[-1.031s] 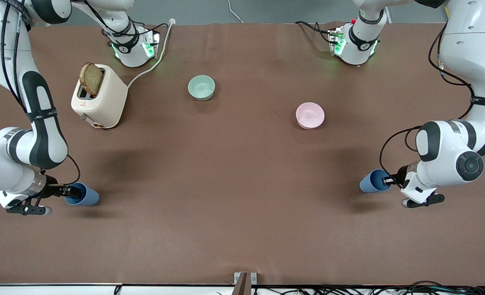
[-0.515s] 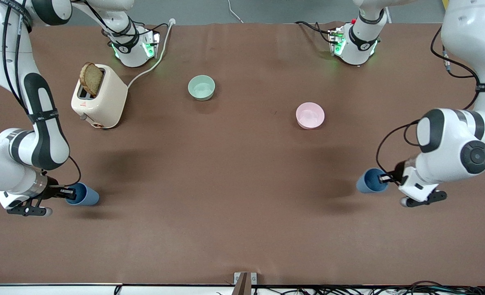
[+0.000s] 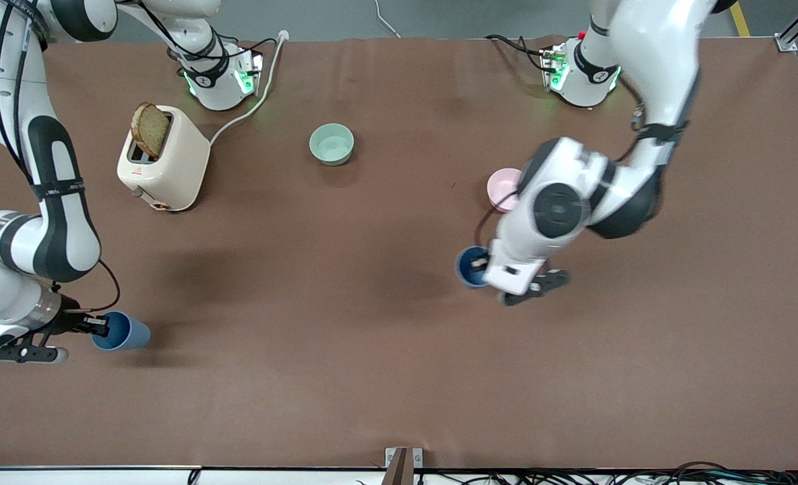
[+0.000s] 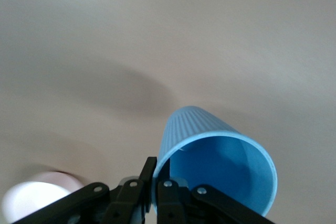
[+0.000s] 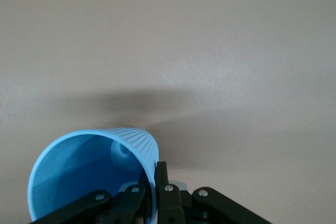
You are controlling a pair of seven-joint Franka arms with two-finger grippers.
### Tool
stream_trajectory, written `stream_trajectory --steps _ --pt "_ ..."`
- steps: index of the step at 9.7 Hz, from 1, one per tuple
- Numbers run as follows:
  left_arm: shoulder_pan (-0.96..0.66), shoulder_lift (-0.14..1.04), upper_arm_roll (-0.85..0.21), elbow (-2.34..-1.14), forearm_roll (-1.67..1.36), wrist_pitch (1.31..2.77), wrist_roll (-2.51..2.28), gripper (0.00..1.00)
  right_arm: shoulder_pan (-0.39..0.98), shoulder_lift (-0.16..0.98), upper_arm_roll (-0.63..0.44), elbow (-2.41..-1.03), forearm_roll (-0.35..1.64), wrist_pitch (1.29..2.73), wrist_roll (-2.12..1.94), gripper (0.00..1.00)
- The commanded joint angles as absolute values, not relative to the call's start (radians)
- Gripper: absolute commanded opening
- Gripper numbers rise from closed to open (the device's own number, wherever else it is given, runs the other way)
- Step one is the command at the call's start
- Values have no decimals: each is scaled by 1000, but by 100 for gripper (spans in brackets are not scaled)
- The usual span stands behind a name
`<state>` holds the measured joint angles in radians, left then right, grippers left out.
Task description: Stack blue cups with both arms
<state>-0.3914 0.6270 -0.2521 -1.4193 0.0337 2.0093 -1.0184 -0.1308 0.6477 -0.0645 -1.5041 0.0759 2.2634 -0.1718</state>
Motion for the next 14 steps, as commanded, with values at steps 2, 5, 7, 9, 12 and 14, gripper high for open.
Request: stream_trajectory --steps 2,5,7,9,12,14 --pt "-510 773 -239 -1358 37 2170 -1190 1 -98 523 -48 -1493 91 2145 -126 1" --pt "-523 821 -239 -1364 37 2171 -1209 18 30 440 -48 -1482 91 2004 97 1" --pt "-520 831 -239 -1359 37 2175 -1207 74 125 407 -48 -1483 92 1954 242 1" --pt "-505 787 -235 -1353 38 2168 -1219 100 249 390 -46 -1483 92 1913 421 1" --pt "-406 559 -227 -1355 49 2006 -1139 100 463 388 -46 -1483 95 1913 660 1" --pt "-298 383 -224 -1355 52 1861 -925 100 579 396 -46 -1471 118 1920 788 1"
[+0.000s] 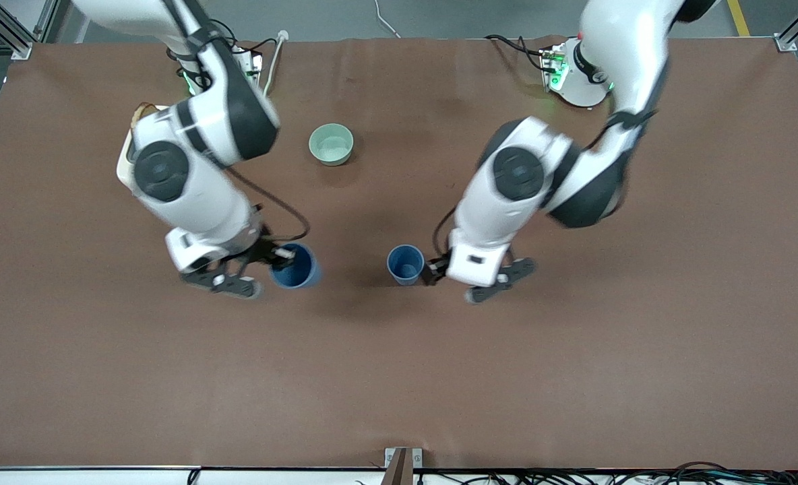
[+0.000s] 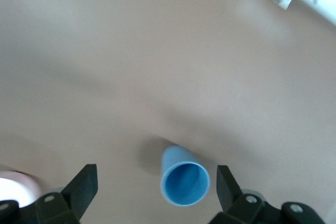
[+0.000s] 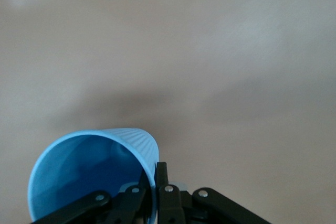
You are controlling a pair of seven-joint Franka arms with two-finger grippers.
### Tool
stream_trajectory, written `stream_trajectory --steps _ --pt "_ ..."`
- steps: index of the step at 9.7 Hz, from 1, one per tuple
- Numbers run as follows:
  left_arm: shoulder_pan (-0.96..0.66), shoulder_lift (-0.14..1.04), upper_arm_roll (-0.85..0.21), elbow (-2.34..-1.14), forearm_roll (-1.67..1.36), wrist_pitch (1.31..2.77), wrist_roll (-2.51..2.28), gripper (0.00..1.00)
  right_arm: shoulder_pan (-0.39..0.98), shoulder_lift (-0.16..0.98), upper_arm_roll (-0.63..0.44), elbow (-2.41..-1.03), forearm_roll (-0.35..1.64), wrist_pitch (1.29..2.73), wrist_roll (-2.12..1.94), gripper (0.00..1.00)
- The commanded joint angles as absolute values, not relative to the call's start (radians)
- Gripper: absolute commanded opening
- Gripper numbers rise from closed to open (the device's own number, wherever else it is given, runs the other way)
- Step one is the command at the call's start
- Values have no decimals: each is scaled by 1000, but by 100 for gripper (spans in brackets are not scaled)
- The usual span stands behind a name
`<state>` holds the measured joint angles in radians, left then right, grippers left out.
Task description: Stack blue cups with both arms
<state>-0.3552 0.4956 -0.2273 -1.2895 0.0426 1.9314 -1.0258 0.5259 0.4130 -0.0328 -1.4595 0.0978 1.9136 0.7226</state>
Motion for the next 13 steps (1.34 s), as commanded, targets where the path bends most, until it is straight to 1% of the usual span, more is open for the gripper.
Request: stream_trajectory --steps 1,3,5,7,9,10,11,13 --pt "-220 321 -229 -1355 49 1803 -808 100 633 412 -48 -1470 118 1937 833 1" --pt "-90 200 -226 -1362 54 1737 -563 100 695 443 -48 -1467 117 2002 922 1" --pt "4 126 -225 -1362 52 1665 -368 100 713 509 -48 -1439 117 2084 957 1" --pt "35 88 -225 -1358 54 1570 -302 100 730 569 -48 -1399 117 2117 976 1" --pt "75 32 -218 -1373 38 1479 -238 100 736 589 -48 -1387 115 2118 974 1" --pt "27 19 -157 -1423 37 1473 -183 100 741 591 -48 -1388 115 2118 976 1" --pt "-45 -24 -73 -1502 34 1476 -146 100 745 592 -49 -1388 114 2118 976 1" --pt "-64 -98 -40 -1674 -7 1558 -121 100 746 598 -49 -1388 109 2138 974 1"
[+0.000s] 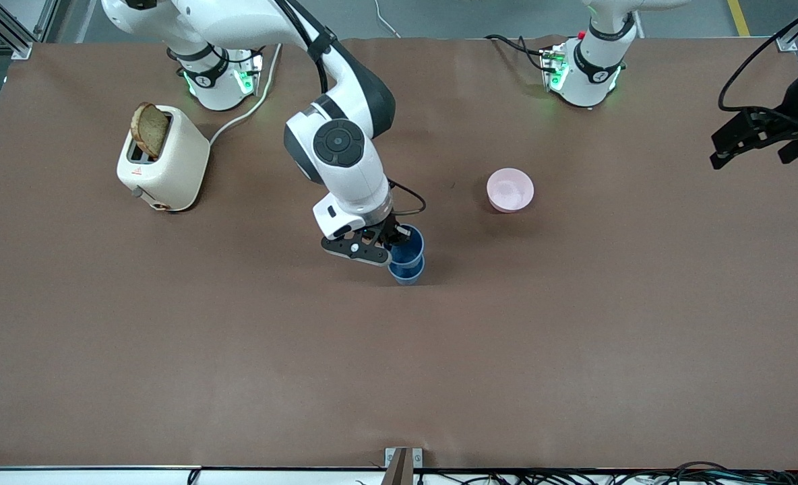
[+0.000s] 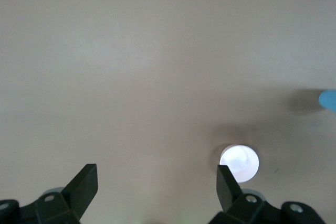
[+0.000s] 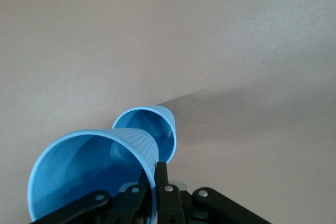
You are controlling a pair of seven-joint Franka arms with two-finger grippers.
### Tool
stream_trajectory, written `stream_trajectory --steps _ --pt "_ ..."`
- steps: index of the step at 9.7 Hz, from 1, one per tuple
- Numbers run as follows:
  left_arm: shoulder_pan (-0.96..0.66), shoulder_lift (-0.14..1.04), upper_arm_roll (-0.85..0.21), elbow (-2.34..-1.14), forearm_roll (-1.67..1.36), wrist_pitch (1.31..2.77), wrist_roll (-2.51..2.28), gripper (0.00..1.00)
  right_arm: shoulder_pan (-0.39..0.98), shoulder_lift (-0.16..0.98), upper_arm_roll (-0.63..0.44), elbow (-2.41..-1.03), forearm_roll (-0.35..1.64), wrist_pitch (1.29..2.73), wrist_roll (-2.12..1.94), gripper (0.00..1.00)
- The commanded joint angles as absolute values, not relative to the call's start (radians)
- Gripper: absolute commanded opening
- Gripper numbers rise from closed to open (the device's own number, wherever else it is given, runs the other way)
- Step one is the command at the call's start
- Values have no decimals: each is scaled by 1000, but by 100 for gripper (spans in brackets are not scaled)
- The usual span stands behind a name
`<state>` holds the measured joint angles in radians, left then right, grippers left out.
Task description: Stack blue cups with both arms
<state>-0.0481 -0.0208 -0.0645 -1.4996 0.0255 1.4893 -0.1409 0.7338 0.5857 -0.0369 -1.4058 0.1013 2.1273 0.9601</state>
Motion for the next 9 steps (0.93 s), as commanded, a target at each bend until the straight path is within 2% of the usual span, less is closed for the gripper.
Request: stream_trajectory --steps 1,3,9 --pt "-71 -129 -40 -1743 -11 1604 -120 100 746 610 -49 -1388 106 2147 973 1" --pt "-78 -153 -41 -1808 -9 1647 -117 100 747 611 -49 -1391 100 2149 969 1" --pt "-92 -118 -78 -1772 -8 1649 -115 100 750 624 -49 -1401 46 2158 969 2"
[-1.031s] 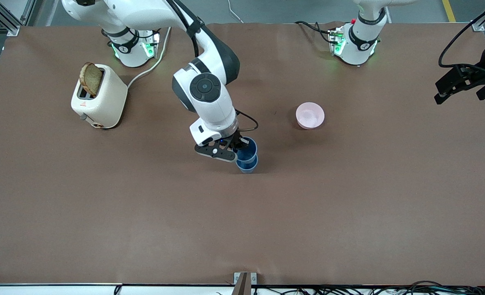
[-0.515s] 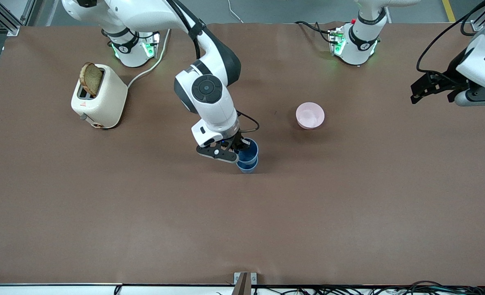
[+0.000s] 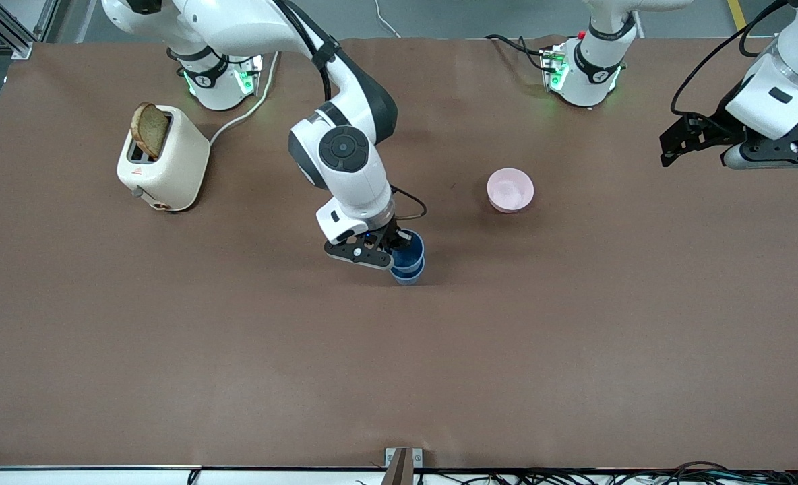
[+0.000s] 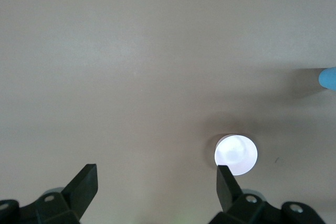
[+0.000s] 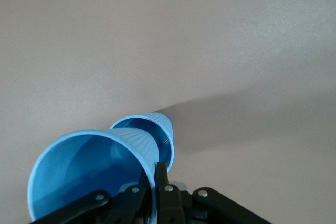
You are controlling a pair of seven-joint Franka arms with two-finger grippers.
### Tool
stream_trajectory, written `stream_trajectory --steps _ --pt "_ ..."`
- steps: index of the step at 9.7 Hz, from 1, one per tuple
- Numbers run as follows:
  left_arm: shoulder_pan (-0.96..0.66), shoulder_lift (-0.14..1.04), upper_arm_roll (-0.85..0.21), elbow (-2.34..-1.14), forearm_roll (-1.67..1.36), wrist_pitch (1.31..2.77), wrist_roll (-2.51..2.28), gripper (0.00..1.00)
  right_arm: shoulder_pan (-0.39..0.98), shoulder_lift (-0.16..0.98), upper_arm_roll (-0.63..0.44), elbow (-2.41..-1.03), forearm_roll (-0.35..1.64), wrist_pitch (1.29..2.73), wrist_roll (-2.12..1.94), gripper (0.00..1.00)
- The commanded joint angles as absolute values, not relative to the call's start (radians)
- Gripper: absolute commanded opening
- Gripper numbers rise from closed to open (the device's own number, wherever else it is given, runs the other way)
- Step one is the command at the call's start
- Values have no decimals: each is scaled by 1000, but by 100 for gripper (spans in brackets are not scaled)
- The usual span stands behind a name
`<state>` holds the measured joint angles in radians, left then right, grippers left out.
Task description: Stack blue cups with both arms
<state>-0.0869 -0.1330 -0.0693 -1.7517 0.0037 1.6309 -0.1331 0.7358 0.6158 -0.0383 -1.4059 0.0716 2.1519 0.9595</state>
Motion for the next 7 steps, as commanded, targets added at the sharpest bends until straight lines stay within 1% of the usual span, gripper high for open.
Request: stream_trajectory --steps 1,3,4,5,6,7 --pt "-91 -112 -86 -1752 -8 1649 -117 100 750 626 -49 -1401 45 2158 969 2" --pt "-80 -112 -86 -1750 -8 1649 -115 100 752 629 -49 -1401 44 2158 971 4" --pt "-78 -112 -86 -1750 -8 1649 -115 100 758 633 -49 -1399 44 2161 974 19" --pt "-78 -113 -84 -1750 -8 1648 -115 100 759 634 -49 -1399 46 2161 976 44" --pt "-78 -114 -84 -1752 -6 1646 -115 100 761 634 -49 -1399 46 2160 977 74" --pt "-78 -114 -81 -1750 -6 1646 -115 100 761 632 -49 -1396 48 2157 977 96"
